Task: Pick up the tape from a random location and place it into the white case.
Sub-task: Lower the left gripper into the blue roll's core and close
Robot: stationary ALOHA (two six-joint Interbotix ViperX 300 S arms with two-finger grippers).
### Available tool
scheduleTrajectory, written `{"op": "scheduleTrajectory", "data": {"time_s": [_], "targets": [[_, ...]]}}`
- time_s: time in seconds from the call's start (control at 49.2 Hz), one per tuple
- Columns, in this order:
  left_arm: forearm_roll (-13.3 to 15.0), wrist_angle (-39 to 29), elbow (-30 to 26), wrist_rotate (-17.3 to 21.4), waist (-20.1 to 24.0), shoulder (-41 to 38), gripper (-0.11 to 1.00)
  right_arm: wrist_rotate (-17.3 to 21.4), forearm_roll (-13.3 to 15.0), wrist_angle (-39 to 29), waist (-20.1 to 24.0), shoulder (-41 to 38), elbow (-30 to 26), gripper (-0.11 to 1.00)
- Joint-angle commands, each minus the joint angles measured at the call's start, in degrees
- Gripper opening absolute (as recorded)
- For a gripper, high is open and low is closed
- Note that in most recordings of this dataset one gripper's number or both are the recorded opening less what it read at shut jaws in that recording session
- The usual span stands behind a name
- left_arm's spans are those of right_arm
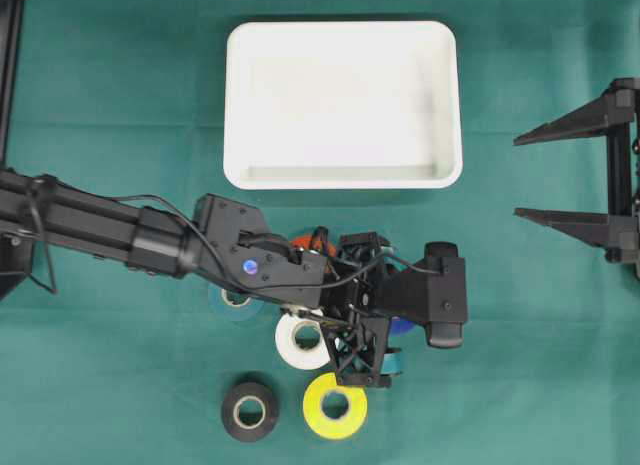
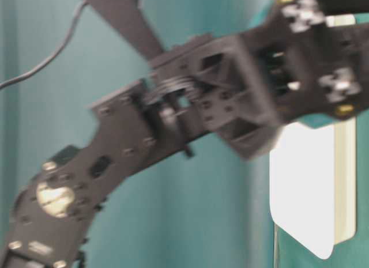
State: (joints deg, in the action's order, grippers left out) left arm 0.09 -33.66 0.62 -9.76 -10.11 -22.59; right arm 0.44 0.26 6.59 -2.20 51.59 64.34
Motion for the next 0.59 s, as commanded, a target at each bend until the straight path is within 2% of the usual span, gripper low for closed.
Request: {"op": "scheduleTrajectory", "data": {"time_s": [0.0, 0.57], "targets": [[-0.2, 1.1, -0.6, 0.1, -0.3, 0.0, 0.99, 0.1, 0.1, 0.3, -0.1, -0.4, -1.2, 0.93], [-0.3, 4.7, -0.6, 0.1, -0.2, -5.4, 0.99, 0.1, 0.0, -0.3, -0.1, -1.0, -1.1, 0.93]]}}
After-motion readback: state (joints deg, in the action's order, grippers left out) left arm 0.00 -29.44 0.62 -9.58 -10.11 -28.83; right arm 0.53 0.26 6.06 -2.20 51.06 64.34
